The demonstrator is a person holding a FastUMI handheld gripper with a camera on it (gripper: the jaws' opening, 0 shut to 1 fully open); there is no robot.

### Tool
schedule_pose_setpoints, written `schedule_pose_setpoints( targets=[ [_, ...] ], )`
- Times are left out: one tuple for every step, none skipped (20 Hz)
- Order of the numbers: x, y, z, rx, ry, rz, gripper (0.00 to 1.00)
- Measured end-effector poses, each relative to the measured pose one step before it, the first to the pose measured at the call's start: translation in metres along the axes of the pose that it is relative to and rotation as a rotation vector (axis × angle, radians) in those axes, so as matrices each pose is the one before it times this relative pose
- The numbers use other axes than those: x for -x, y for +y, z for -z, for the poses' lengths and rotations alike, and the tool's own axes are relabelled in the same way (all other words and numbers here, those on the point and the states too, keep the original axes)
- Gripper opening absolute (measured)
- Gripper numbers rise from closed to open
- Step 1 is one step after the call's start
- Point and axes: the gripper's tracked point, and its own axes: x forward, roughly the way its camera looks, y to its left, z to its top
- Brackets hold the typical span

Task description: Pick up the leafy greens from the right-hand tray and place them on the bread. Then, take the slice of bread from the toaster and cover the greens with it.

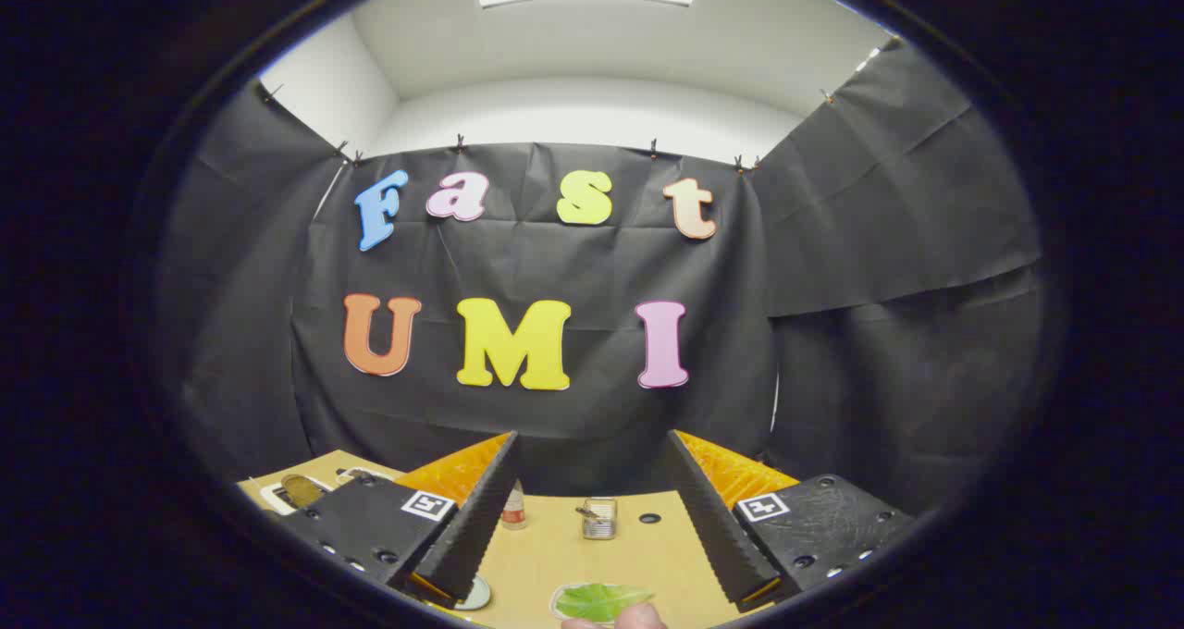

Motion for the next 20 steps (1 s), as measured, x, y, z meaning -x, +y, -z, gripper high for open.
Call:
schedule_pose_setpoints(
  targets=[
    [-0.00029, 0.00026, 0.00105, -0.00110, 0.00432, 0.00166, 0.95],
    [-0.00061, -0.00061, 0.00005, -0.00548, -0.00030, 0.00136, 0.95],
    [0.00151, 0.00043, -0.00146, -0.00635, -0.00156, 0.00116, 0.95],
    [0.00089, 0.00110, 0.00146, -0.00101, 0.00189, -0.00070, 0.95],
    [0.00057, 0.00178, 0.00126, 0.00287, 0.00235, -0.00620, 0.95],
    [0.00098, 0.00114, 0.00244, 0.00495, 0.00652, -0.00360, 0.95],
    [0.00131, 0.00033, 0.00152, 0.00419, 0.00497, -0.00252, 0.95],
    [0.00146, 0.00047, 0.00130, 0.00300, 0.00371, -0.00306, 0.95],
    [0.00145, 0.00028, -0.00060, 0.00176, 0.00013, 0.00051, 0.95],
    [0.00124, -0.00059, 0.00113, 0.00184, 0.00162, 0.00116, 0.95],
    [0.00155, 0.00047, 0.00022, 0.00037, 0.00092, 0.00061, 0.95],
    [0.00121, 0.00023, 0.00023, 0.00137, 0.00105, -0.00039, 0.95],
    [0.00061, -0.00053, -0.00007, 0.00186, 0.00383, 0.00321, 0.95],
    [0.00069, -0.00066, 0.00038, -0.00301, 0.00054, 0.00140, 0.95],
    [0.00086, 0.00014, -0.00163, -0.00755, 0.00030, -0.00075, 0.95],
    [0.00108, -0.00071, 0.00010, -0.00869, 0.00096, -0.00083, 0.95],
    [0.00061, -0.00192, 0.00028, -0.00288, 0.00165, 0.00231, 0.95],
    [0.00033, -0.00528, 0.00252, 0.00369, 0.00381, 0.00771, 0.95],
    [0.00092, -0.00657, 0.00235, 0.00682, 0.00592, 0.01012, 0.95],
    [0.00125, -0.00601, 0.00387, 0.00551, 0.00926, 0.01280, 0.95]
  ],
)
